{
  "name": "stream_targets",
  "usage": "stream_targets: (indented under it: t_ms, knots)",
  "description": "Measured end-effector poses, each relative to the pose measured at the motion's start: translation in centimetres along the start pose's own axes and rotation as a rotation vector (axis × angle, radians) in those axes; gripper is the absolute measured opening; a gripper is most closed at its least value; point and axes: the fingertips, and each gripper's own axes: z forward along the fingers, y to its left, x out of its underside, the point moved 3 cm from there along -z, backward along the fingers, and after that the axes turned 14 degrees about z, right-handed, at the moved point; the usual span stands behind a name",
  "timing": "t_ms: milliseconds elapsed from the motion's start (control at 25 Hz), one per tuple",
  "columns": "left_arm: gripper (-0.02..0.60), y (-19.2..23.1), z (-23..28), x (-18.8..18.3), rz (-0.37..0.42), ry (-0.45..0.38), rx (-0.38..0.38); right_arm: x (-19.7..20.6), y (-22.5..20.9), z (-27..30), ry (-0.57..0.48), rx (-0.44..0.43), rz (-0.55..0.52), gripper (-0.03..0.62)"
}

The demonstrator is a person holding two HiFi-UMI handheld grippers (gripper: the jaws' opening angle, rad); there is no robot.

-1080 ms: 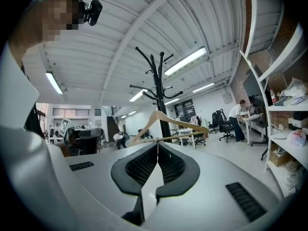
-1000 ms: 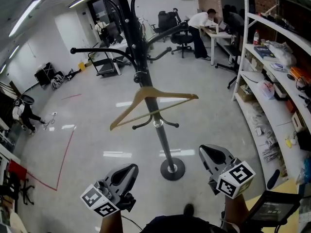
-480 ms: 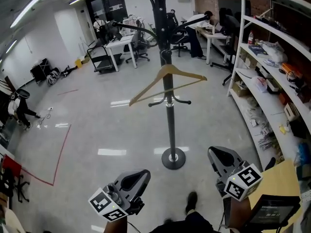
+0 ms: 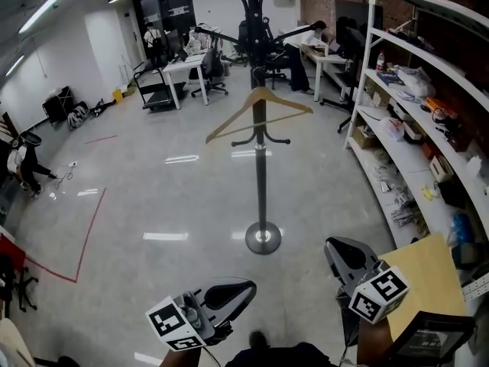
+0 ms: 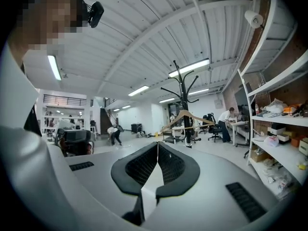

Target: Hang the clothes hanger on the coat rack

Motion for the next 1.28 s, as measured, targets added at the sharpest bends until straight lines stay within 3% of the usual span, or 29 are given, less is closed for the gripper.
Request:
stream_targets:
  t_ms: [120, 240, 560, 960, 1280]
  knots:
    - [0.000, -4.6, 1.0, -0.7, 0.081, 0.034, 0.031, 0.0, 0.7, -2.9, -0.020, -0.033, -0.009, 0.006]
    - [0.000, -8.9, 2.2, -0.8, 0.101, 0.057, 0.014, 0.2, 1.1, -6.7, -0.023, -0.060, -0.007, 0.006]
    - [0.000, -17.1, 3.0, 0.5, 0.006, 0.067, -0.163, 2.4, 0.2, -16.3, 0.012, -0.081, 0.030, 0.006]
    - [0.000, -19.8, -4.0, -1.5, 0.098, 0.126, -0.409, 2.1, 5.0, -21.2, -0.034, -0.102, 0.019, 0.006]
    - [0.000, -21.4, -12.5, -0.2, 0.146, 0.203, -0.503, 6.0, 12.7, -24.2, -0.008, -0.035, -0.006, 0.006]
